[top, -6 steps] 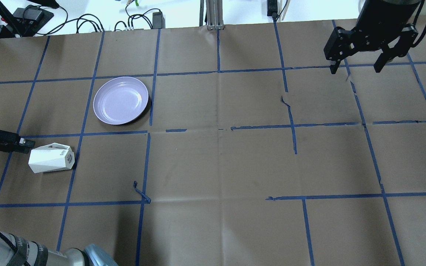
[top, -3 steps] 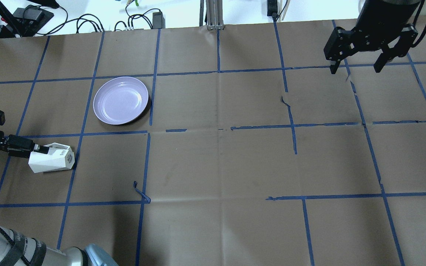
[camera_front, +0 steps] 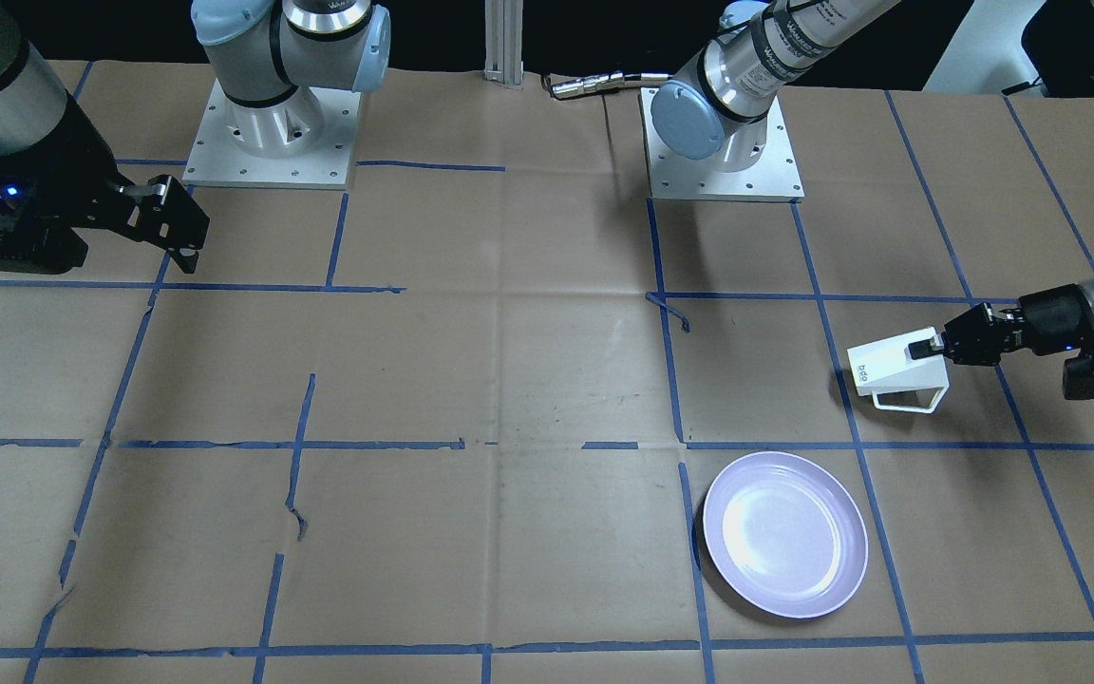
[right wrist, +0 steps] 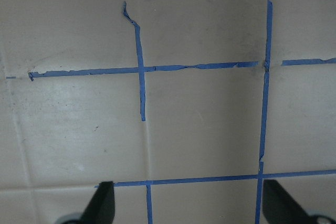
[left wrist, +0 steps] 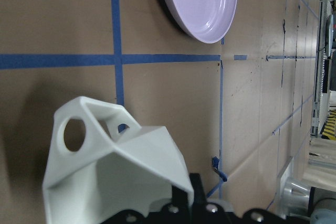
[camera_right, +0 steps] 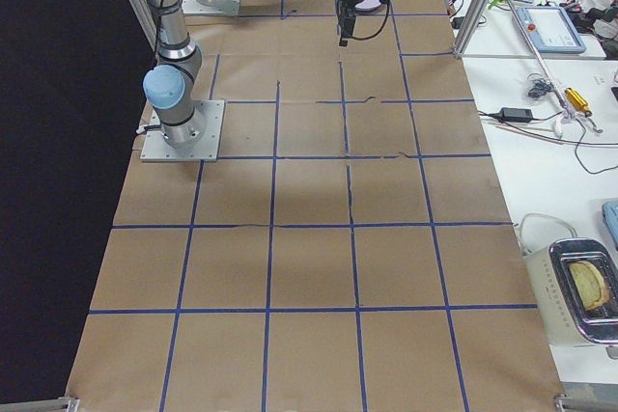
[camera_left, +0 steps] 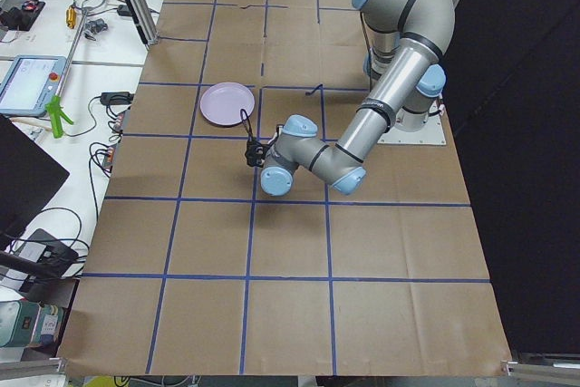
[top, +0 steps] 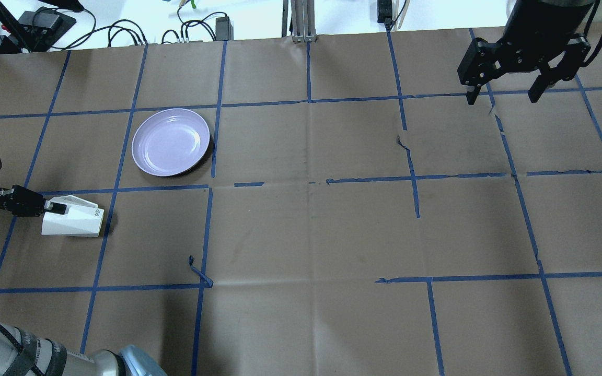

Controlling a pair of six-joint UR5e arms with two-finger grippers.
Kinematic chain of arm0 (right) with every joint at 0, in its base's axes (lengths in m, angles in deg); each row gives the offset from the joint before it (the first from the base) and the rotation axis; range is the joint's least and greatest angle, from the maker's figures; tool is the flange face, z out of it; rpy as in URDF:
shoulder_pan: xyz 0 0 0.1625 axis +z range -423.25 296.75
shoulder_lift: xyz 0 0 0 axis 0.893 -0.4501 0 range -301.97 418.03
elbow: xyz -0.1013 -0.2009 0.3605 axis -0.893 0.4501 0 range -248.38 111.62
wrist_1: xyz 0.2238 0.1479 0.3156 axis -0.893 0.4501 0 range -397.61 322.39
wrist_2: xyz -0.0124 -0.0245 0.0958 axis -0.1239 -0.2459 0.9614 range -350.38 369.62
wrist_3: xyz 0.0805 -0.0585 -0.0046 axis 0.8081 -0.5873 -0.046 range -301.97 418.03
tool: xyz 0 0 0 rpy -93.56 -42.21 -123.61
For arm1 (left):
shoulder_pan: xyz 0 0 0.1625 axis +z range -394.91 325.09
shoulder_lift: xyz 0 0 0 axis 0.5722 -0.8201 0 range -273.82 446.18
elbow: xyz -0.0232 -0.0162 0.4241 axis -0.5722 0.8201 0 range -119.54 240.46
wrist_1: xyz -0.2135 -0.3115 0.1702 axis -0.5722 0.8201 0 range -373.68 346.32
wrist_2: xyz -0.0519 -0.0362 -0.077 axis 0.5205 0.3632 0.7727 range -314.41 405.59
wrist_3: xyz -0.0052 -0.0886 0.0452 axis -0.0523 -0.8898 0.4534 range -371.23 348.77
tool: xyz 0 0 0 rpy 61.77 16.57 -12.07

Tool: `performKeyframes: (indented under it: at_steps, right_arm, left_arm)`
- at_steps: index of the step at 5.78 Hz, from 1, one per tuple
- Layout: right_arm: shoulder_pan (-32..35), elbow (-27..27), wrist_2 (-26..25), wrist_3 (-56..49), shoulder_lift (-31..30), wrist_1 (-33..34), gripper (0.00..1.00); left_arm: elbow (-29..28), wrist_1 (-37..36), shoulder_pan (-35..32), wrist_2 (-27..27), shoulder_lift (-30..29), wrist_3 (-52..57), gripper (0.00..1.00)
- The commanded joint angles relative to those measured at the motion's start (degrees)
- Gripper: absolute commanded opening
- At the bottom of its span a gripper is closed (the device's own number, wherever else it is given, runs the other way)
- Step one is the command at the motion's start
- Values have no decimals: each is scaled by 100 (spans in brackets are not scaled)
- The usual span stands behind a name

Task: Flip cup and place on plate
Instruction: 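Lift the mug with the left gripper and carry it toward the plate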

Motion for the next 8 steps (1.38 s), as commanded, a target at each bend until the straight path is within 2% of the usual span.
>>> performKeyframes:
  at_steps: [1, 2, 4, 6, 8]
  right_arm:
    - [0, 0, 0, 0, 0, 0, 100]
    - [0, 0, 0, 0, 0, 0, 100]
    - [0, 0, 0, 0, 0, 0, 100]
    - [0, 0, 0, 0, 0, 0, 100]
    - [0, 0, 0, 0, 0, 0, 100]
  left_arm:
    - [-419, -47, -361, -112, 590, -602, 0]
    - [-605, -361, -860, -496, 889, -796, 0]
    - [-598, -1711, -2150, -1288, 1260, -2286, 0]
    - [-494, -3046, -3617, -2193, 1157, -3421, 0]
    - [-143, -4287, -4544, -3002, 763, -3418, 0]
